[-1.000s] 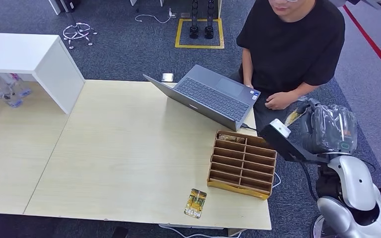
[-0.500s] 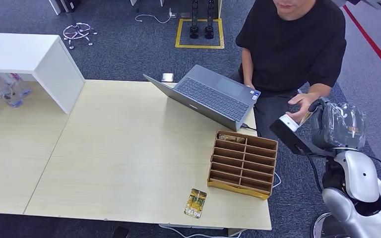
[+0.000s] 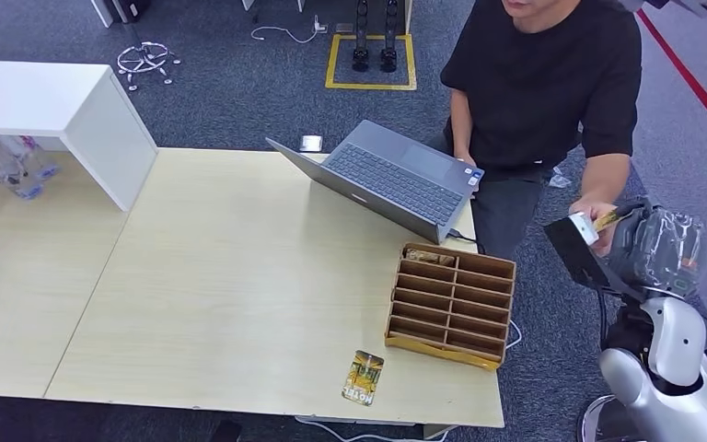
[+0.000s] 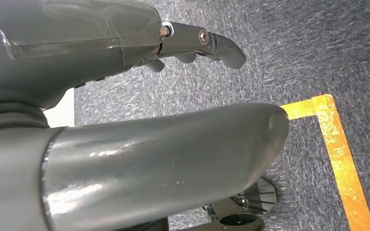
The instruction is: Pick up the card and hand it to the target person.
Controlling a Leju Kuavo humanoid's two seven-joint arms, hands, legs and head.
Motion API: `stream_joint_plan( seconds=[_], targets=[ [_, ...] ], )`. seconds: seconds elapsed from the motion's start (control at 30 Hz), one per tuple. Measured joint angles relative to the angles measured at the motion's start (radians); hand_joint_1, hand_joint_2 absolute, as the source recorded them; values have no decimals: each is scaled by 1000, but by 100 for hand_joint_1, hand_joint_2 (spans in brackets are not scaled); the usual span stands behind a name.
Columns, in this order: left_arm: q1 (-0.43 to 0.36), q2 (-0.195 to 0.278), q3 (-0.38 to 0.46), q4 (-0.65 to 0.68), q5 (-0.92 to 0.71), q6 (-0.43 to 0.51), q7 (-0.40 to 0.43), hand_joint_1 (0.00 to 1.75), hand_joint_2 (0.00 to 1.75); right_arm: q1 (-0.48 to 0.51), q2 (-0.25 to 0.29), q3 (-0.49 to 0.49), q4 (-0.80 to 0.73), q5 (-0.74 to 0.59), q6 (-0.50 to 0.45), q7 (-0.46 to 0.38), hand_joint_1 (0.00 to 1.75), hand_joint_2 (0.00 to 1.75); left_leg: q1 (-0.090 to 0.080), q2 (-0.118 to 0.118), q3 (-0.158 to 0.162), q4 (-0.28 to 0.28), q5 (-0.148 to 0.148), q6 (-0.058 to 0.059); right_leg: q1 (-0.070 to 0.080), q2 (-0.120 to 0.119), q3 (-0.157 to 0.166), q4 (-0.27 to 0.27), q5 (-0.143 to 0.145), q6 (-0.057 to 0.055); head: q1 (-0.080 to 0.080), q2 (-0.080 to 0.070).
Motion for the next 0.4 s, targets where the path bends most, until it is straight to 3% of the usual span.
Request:
stream_joint_plan(
  seconds=[0.03,0.07,0.1,0.4],
  targets=[
    [0,0,-2,0,0,0,0,0,0,9,4,-11,24,6,-22,-4,30,175,0,0,0,0,0,0,0,0,0,0,0,0,0,0],
    [0,0,-4,0,0,-1,0,0,0,17,9,-21,48,10,-36,-7,6,175,0,0,-1,0,0,0,0,-1,0,0,0,0,0,0],
    [0,0,-6,0,0,-2,0,0,0,24,13,-29,69,13,-42,-10,0,175,0,0,-1,0,0,0,0,-1,0,0,0,0,0,0],
    [0,0,-20,0,0,-3,0,0,0,53,40,-46,167,15,34,-30,0,175,0,0,0,0,0,0,0,0,0,0,0,0,0,0]
  ],
)
